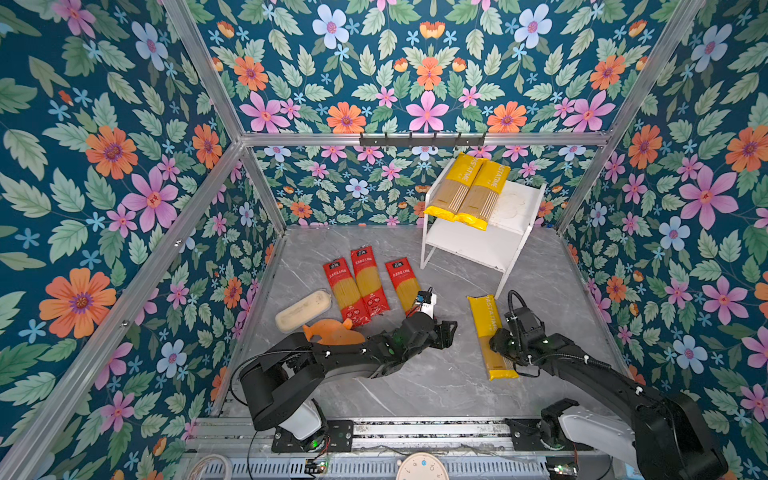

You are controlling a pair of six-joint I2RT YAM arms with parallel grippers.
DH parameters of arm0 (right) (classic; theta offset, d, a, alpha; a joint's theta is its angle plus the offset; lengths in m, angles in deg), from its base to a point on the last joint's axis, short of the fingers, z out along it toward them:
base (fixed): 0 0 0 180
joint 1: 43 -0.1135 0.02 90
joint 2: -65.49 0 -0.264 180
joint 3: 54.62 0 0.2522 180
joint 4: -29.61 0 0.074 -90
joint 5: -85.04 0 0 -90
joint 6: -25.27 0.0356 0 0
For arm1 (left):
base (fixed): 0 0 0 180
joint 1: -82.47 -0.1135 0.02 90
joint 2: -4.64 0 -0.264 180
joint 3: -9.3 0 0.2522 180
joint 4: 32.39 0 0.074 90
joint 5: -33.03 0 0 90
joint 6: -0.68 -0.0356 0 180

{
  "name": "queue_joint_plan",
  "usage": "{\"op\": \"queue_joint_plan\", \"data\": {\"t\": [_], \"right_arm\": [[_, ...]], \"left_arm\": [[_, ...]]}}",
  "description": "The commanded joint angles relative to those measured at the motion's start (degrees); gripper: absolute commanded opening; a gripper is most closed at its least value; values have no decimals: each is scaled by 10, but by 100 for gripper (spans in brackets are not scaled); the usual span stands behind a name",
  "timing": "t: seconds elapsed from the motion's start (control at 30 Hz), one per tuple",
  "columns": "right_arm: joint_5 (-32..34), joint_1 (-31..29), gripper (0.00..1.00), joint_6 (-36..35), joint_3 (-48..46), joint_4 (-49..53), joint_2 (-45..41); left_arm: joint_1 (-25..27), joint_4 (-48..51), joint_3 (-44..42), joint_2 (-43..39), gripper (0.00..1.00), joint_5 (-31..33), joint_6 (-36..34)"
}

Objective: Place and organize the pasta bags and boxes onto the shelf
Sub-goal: 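Lower the right gripper to the third yellow bag while the left approaches, then grasp the third yellow bag with the right gripper and lift it upright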

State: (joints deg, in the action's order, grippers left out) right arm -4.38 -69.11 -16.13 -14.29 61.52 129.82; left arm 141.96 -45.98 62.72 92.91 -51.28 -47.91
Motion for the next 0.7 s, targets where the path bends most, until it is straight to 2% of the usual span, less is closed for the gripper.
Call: {"op": "queue_joint_plan", "data": {"t": [0.0,0.13,0.2,0.3,0.37,0.47,0.57,0.67], "right_arm": [[18,-64,58,82,11,3,26],[15,-123,57,104,50,-18,76],[-27,-128,57,96,57,-54,91],[-83,-117,58,76,45,-105,61],[-103,-83,58,61,39,-91,27],[-131,11,58,45,-3,-92,-32],[-144,106,58,32,-40,-119,-71],[-140,156,57,31,-61,-175,-75]], "left_arm": [[-11,17,-5,-11,72,7,-11],[-28,36,-11,-23,72,2,-12],[-34,46,-10,-27,72,-2,-11],[-35,66,-4,-30,72,-13,-10],[-35,82,7,-20,72,-30,-8],[-24,92,32,23,72,-62,2],[-7,100,64,76,72,-71,3],[-2,99,89,119,71,-79,5]]}}
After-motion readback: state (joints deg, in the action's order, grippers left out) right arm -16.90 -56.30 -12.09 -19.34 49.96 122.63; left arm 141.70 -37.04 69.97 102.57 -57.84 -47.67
